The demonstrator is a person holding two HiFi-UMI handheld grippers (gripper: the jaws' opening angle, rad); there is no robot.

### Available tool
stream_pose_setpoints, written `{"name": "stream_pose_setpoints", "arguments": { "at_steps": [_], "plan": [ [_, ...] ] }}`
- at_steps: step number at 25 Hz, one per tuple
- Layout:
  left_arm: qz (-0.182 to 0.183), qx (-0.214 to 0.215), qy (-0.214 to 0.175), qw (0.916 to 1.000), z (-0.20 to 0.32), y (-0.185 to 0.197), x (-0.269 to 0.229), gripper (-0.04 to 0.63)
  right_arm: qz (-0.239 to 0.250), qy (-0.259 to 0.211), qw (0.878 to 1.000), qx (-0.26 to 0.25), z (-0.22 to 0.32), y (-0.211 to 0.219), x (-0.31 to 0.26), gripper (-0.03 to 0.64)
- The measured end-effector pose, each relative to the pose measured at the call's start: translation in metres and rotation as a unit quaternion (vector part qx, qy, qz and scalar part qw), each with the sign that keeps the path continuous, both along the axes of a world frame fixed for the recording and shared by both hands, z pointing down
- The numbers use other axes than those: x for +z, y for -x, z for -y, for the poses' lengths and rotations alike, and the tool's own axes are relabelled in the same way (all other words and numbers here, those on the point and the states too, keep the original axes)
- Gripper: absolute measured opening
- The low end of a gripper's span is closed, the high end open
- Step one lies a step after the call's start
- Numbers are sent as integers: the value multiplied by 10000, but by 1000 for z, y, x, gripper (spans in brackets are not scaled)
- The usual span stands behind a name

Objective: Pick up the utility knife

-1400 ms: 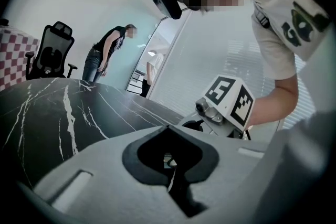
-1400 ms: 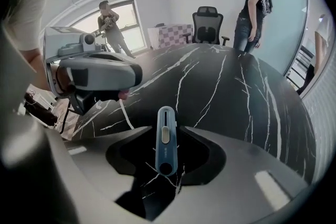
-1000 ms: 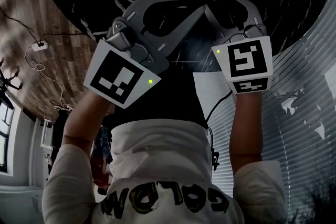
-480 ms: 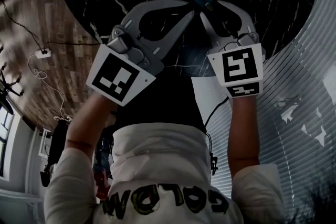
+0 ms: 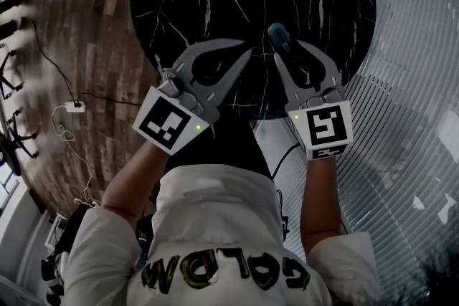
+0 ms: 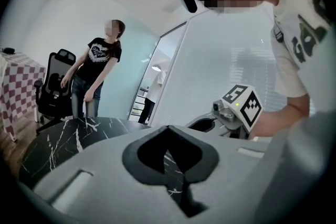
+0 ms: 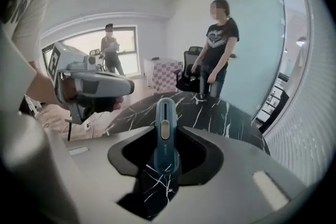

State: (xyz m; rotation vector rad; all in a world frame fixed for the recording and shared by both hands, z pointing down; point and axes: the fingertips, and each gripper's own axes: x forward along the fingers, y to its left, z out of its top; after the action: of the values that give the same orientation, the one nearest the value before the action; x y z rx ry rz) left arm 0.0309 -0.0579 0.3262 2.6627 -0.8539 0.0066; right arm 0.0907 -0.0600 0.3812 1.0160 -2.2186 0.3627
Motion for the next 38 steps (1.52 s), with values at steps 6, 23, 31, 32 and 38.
{"name": "stream_pose_setpoints", "arguments": {
  "at_steps": [6, 23, 31, 32, 38],
  "plan": [
    [-330, -54, -13, 9994, -25, -7, -71, 3, 530, -928, 9942, 151, -14, -4, -101, 130],
    [-568, -2, -491, 9972, -101, -3, -230, 3, 2263, -2535, 9389, 542, -104, 6, -302, 130],
    [-639, 74, -696, 9955, -130, -9, -263, 3, 2518, -2944, 9201, 587, -141, 0, -343, 130],
    [-626, 98, -728, 9953, -133, -10, -265, 3, 2542, -2966, 9185, 618, -146, -2, -346, 130],
    [-729, 359, -885, 9928, -147, -19, -276, 3, 2604, -3097, 9118, 704, -162, -7, -357, 130]
  ]
}}
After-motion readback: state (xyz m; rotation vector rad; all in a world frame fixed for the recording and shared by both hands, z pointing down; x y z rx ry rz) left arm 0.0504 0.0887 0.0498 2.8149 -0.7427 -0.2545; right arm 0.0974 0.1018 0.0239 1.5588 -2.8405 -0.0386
